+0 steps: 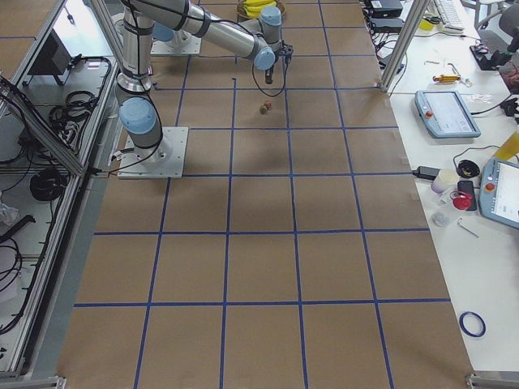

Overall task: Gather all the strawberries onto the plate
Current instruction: 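Carry the strawberry toward the plate and release it on the table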

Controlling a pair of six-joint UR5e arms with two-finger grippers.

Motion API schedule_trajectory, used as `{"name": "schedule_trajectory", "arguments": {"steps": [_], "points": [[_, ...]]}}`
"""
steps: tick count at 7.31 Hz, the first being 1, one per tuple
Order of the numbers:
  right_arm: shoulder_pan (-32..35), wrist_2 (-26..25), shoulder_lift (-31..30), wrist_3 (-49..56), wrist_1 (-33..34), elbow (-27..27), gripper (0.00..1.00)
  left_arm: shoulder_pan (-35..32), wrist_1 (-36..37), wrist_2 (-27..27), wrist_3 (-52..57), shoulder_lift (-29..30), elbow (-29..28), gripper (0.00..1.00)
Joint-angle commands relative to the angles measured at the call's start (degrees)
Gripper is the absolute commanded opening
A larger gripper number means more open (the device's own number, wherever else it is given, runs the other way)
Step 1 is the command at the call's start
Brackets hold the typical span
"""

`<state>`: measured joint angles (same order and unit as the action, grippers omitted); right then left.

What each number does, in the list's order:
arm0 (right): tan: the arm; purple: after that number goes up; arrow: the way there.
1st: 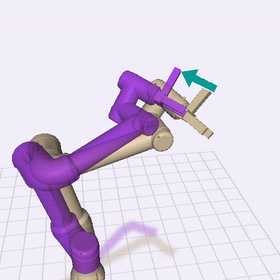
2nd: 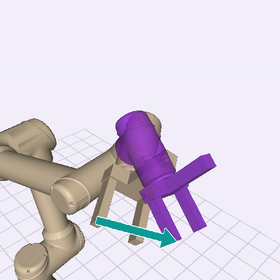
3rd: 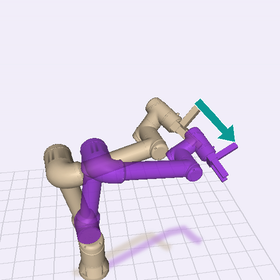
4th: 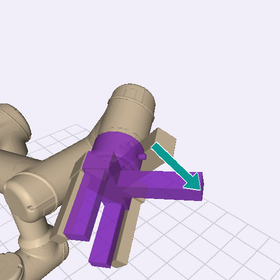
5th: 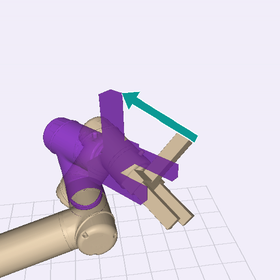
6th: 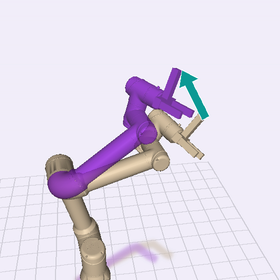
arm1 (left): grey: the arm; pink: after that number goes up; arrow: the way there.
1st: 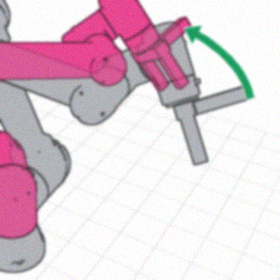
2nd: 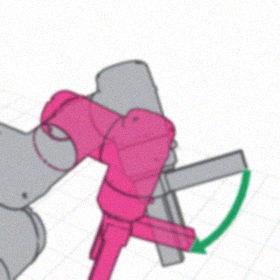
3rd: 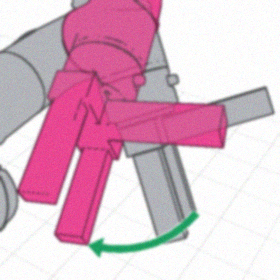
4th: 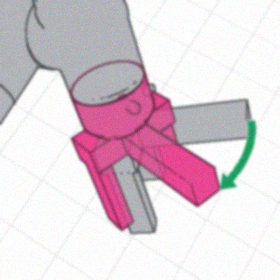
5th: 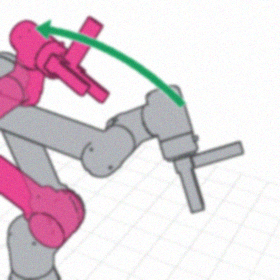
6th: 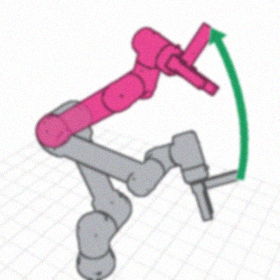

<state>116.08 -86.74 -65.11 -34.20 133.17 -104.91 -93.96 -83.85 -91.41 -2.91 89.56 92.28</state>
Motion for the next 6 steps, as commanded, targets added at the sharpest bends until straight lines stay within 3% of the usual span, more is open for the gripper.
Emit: {"name": "schedule_trajectory", "arguments": {"steps": [1, 2, 4, 6], "points": [[2.3, 0.2, 3.0, -2.1, 2.2, 0.3, 0.26, 0.0, 0.0, 0.0, 0.0, 0.0, 0.0, 1.00], [2.2, -0.3, 2.3, -1.4, 2.1, 0.0, 0.99, 0.0, 0.0, 0.0, 0.1, -0.1, 0.0, 1.00], [0.2, 0.2, 0.4, 2.6, -0.2, 0.4, 1.00, 0.0, 0.0, -0.1, 0.1, -0.1, -0.1, 1.00], [-7.3, -0.1, -2.6, 8.6, -6.6, -0.9, 1.00, 0.0, 0.0, 0.0, 0.0, -0.1, 0.0, 1.00]]}}
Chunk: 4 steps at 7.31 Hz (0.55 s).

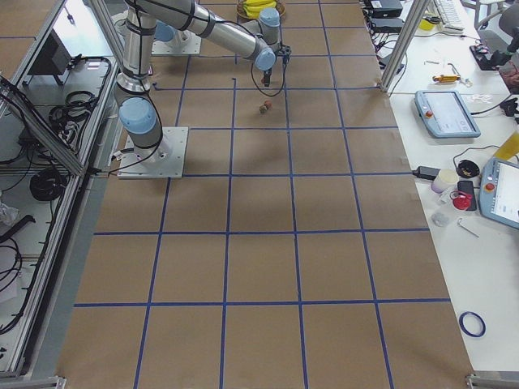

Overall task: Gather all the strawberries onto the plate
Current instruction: 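Carry the strawberry toward the plate and release it on the table, then move the right gripper back and grasp a strawberry from the pair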

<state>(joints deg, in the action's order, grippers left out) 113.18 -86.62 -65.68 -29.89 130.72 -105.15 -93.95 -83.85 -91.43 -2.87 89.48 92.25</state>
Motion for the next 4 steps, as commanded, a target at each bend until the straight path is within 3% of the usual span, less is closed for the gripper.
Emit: {"name": "schedule_trajectory", "arguments": {"steps": [1, 3, 4], "points": [[-8.9, -0.4, -3.7, 10.1, -8.0, -0.7, 1.00, 0.0, 0.0, 0.0, 0.1, 0.0, 0.0, 1.00], [-13.1, -1.5, -4.0, 16.1, -8.8, -1.8, 1.00, 0.0, 0.0, 0.0, 0.0, 0.2, 0.1, 1.00], [-13.1, -1.9, -3.8, 17.0, -8.2, -2.4, 0.90, 0.0, 0.0, 0.0, -0.1, 0.2, 0.1, 1.00]]}}
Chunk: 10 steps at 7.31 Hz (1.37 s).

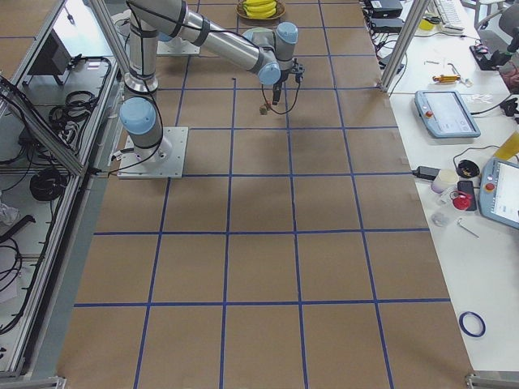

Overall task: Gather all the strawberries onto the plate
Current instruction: 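Move the right gripper back and grasp a strawberry from the pair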

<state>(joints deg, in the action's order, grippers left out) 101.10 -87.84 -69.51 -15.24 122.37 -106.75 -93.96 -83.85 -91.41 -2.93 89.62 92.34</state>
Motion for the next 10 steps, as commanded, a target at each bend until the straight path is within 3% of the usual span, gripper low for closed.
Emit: {"name": "schedule_trajectory", "arguments": {"steps": [1, 2, 5, 9, 10], "points": [[-0.9, -0.1, 0.4, 6.2, 0.0, -1.2, 0.92, 0.0, 0.0, 0.0, -0.1, 0.1, 0.0, 1.00], [-0.6, 0.3, 0.5, 10.3, -0.6, -2.6, 1.00, 0.0, 0.0, 0.0, -0.1, 0.1, 0.0, 1.00], [2.5, 0.2, 0.3, 17.1, 0.0, -4.0, 1.00, 0.0, 0.0, 0.0, -0.2, 0.2, 0.0, 1.00], [3.0, -0.8, 2.9, 17.8, 3.3, -3.4, 0.72, -0.1, 0.0, 0.0, -0.2, 0.2, 0.0, 1.00], [3.0, -0.8, 2.5, 17.7, 2.8, -2.9, 0.44, 0.0, 0.0, 0.0, -0.2, 0.2, 0.0, 1.00]]}}
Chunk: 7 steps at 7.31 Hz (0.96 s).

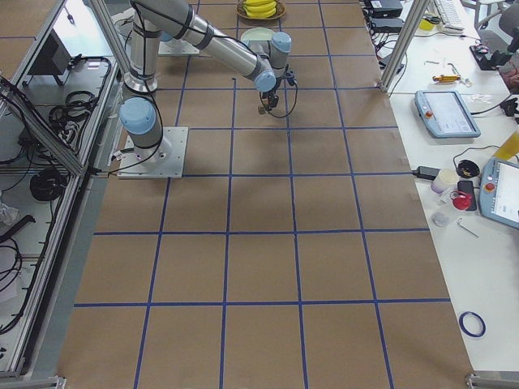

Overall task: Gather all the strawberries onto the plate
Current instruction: 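Move the right gripper back and grasp a strawberry from the pair, then carry the strawberry toward the plate and release it beside the first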

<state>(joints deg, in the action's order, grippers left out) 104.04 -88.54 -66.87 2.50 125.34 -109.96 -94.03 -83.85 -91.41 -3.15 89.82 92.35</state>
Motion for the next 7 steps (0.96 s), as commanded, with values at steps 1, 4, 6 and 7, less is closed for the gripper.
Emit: {"name": "schedule_trajectory", "arguments": {"steps": [1, 4, 6, 7], "points": [[0.0, -0.1, -0.2, -0.2, -0.2, 0.4, 0.14, 0.0, 0.0, 0.0, 0.0, 0.0, 0.0, 1.00], [0.0, 0.4, -0.2, -2.0, 0.4, 1.1, 0.00, 0.1, 0.0, 0.0, 0.0, 0.1, -0.1, 1.00], [0.9, 2.0, 0.2, -20.7, -0.2, 7.9, 0.00, 0.0, 0.0, 0.0, 0.1, 0.0, -0.1, 1.00], [3.4, 5.5, 0.4, -28.3, 0.7, 8.8, 0.00, 0.1, 0.0, 0.0, 0.0, -0.1, -0.1, 1.00]]}}
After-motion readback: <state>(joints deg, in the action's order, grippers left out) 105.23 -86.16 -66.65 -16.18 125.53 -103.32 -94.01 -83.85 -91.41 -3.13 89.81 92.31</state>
